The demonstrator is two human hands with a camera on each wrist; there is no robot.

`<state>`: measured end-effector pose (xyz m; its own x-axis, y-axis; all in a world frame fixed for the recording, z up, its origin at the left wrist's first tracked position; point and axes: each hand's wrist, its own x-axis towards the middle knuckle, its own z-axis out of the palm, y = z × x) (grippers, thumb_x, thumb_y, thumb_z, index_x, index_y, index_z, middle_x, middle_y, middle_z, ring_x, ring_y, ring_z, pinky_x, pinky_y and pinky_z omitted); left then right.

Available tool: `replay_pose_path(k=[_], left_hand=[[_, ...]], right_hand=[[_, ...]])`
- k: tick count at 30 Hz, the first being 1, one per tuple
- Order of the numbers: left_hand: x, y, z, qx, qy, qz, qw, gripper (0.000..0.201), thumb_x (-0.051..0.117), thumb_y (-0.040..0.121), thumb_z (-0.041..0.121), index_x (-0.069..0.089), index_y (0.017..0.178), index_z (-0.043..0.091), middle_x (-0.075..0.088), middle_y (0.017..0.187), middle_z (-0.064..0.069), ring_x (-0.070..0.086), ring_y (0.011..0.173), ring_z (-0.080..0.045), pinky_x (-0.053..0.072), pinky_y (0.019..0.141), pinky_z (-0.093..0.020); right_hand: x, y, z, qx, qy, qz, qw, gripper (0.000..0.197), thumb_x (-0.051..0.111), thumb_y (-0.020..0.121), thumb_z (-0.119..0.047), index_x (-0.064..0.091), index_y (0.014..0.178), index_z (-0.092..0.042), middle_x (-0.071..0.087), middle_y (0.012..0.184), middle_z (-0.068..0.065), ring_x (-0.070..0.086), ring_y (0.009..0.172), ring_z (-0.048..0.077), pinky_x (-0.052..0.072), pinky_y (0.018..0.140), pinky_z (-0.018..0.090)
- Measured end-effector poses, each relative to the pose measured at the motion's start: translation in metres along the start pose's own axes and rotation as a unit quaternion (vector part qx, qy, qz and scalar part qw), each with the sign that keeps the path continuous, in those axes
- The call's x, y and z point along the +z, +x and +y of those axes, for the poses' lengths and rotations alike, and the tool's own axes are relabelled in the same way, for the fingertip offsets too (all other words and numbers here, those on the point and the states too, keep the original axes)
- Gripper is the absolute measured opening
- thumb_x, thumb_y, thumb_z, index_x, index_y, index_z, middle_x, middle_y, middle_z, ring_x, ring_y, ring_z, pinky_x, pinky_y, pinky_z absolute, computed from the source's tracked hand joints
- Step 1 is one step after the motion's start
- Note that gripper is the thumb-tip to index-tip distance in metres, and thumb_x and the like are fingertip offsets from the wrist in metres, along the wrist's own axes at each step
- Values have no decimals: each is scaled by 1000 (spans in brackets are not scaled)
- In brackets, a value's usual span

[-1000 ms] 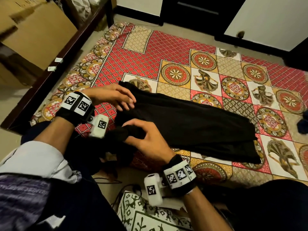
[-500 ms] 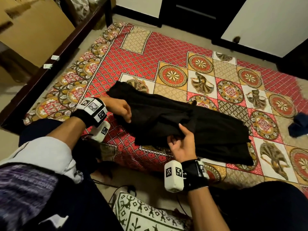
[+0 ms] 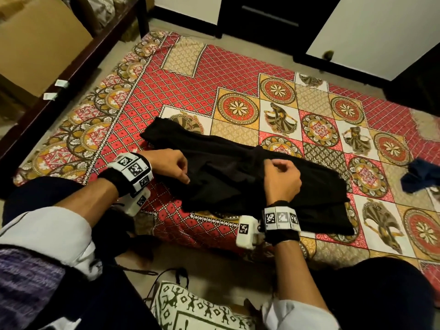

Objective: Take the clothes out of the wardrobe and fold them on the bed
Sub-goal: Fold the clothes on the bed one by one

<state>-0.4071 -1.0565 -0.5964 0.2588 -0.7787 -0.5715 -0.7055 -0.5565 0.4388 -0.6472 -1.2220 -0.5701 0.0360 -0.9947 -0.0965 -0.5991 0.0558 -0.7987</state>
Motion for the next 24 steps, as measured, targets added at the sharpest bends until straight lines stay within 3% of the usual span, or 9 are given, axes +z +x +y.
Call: replay_pose_path(k=[2, 5, 9, 12, 15, 17, 20, 22, 24], left_hand=[[6, 1, 11, 31, 6, 17, 999, 23, 78, 82, 42, 68, 93, 24, 68, 87, 6, 60, 77, -5, 41, 62, -22], [12, 3, 25, 65, 12, 44, 997, 32, 80, 78, 43, 66, 99, 22, 67, 93, 3, 61, 82, -11, 47, 67, -27], [12, -1, 33, 91, -12, 33, 995, 52, 80, 76, 51, 63, 118, 26, 65, 109, 4, 62, 99, -17, 53, 88, -36], [11, -2, 33, 95, -20, -10, 995, 50, 80, 74, 54, 62, 117, 33, 64, 111, 8, 61, 98, -12, 52, 87, -35], [10, -3, 31, 68, 3, -51, 996, 53, 82, 73, 55, 61, 116, 33, 59, 105, 10, 56, 89, -7, 44, 76, -29], [8, -1, 28, 50, 22, -72, 996, 57, 84, 70, 55, 61, 117, 32, 59, 108, 9, 57, 95, -11, 44, 80, -28], [8, 2, 24, 30, 33, -85, 995, 60, 85, 68, 57, 62, 118, 31, 60, 114, 7, 58, 103, -14, 49, 91, -33], [7, 1, 26, 22, 36, -88, 995, 67, 84, 69, 60, 61, 125, 29, 60, 126, 5, 58, 112, -16, 48, 99, -35], [5, 0, 28, 10, 28, -92, 995, 85, 82, 68, 65, 55, 138, 26, 54, 138, 5, 54, 126, -19, 43, 105, -33]], right_hand=[[15, 10, -14, -22, -95, -86, 991, 37, 74, 82, -58, 73, 89, -22, 68, 86, -2, 65, 91, 24, 47, 83, 30], [49, 23, -30, -57, -268, -160, 948, 67, 65, 77, -78, 70, 96, -14, 71, 100, 8, 67, 98, 34, 52, 84, 39], [73, 41, -26, -82, -407, -180, 892, 59, 71, 85, -63, 67, 105, -8, 67, 101, 6, 68, 101, 32, 47, 72, 36], [73, 53, -16, -55, -405, -181, 894, 41, 73, 86, -46, 63, 101, -9, 58, 93, 6, 66, 96, 31, 46, 71, 36], [63, 63, -11, -3, -256, -185, 949, 32, 68, 78, -40, 61, 96, -14, 63, 94, 7, 65, 93, 32, 53, 77, 37], [45, 62, -16, 67, 8, -196, 978, 11, 62, 75, -24, 59, 80, -15, 63, 83, 3, 63, 84, 27, 52, 70, 34], [-4, 41, -39, 172, 357, -269, 878, 14, 51, 78, -4, 52, 73, -18, 56, 72, -3, 53, 69, 16, 43, 61, 24], [-42, 26, -56, 170, 488, -334, 788, 23, 56, 75, 3, 54, 69, -19, 61, 75, -5, 61, 76, 14, 44, 81, 21], [-78, 6, -76, 153, 567, -355, 727, 29, 66, 66, 5, 60, 84, -16, 65, 100, -3, 62, 110, 16, 35, 108, 23]])
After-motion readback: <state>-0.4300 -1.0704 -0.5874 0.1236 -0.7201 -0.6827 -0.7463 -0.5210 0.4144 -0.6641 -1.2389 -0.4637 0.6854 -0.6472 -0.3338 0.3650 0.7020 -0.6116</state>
